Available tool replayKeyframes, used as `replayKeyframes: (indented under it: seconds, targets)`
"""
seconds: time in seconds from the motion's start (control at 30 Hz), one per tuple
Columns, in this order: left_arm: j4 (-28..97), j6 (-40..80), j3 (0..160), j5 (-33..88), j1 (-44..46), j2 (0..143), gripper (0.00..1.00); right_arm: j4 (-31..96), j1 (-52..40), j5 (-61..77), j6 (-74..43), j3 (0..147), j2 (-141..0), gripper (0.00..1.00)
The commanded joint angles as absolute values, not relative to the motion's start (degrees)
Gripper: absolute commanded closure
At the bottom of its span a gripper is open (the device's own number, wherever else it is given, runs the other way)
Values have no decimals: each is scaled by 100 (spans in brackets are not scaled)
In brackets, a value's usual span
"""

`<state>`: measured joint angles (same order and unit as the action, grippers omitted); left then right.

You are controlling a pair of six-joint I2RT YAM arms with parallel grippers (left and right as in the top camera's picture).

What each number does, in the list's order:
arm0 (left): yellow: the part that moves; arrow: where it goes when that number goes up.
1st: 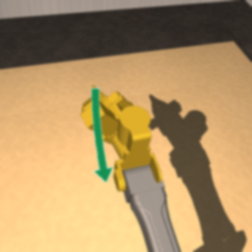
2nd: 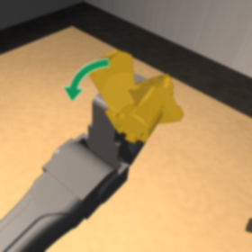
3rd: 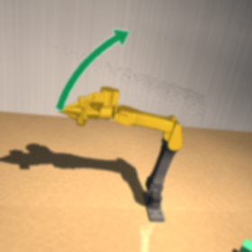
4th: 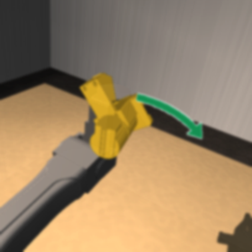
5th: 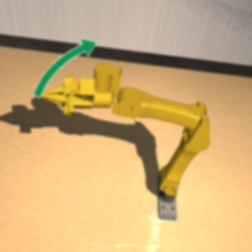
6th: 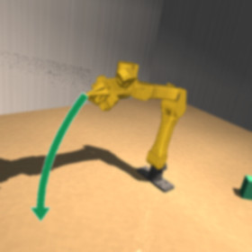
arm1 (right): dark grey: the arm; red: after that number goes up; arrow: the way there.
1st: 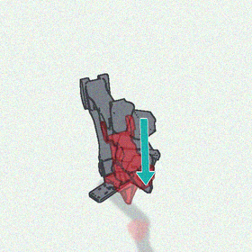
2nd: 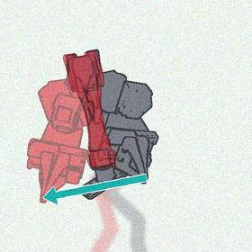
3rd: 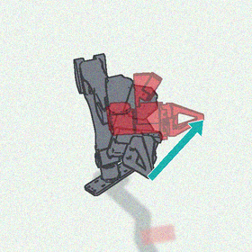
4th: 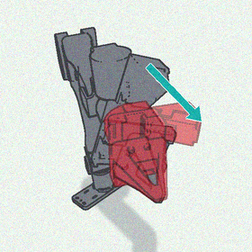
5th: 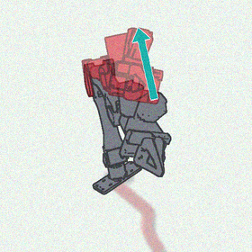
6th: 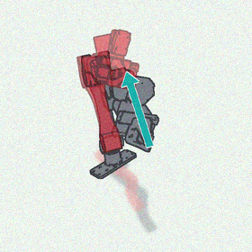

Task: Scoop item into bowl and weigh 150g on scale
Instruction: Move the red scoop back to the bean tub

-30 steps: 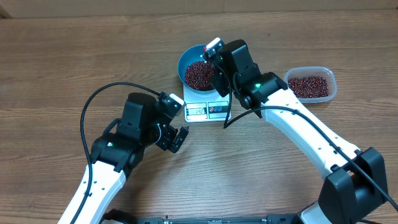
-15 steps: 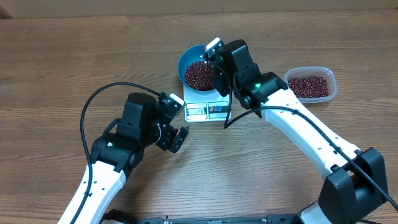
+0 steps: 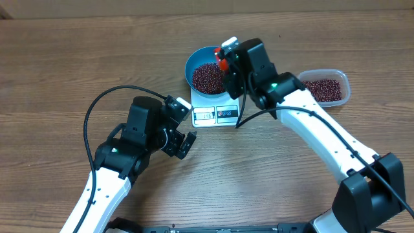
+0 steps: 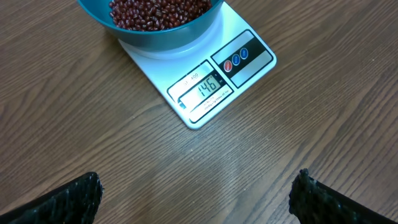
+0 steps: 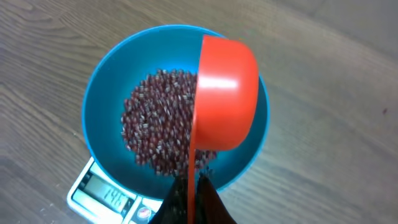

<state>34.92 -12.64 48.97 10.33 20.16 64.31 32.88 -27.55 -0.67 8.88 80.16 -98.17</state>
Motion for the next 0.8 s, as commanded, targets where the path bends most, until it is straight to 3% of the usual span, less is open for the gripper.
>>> replayKeyframes:
  seconds: [0.0, 0.47, 0.77]
  targets:
    - [3492, -1396, 4849, 1098, 2027, 6462, 1, 3540, -2405, 276, 373, 8466, -9400, 96]
    - [3492, -1396, 4849, 1098, 2027, 6462, 0, 5870, -14, 513, 43, 8711, -8895, 96]
    - [3492, -1396, 4849, 1098, 2027, 6462, 1, 5251, 519, 91, 38, 7577, -8965, 96]
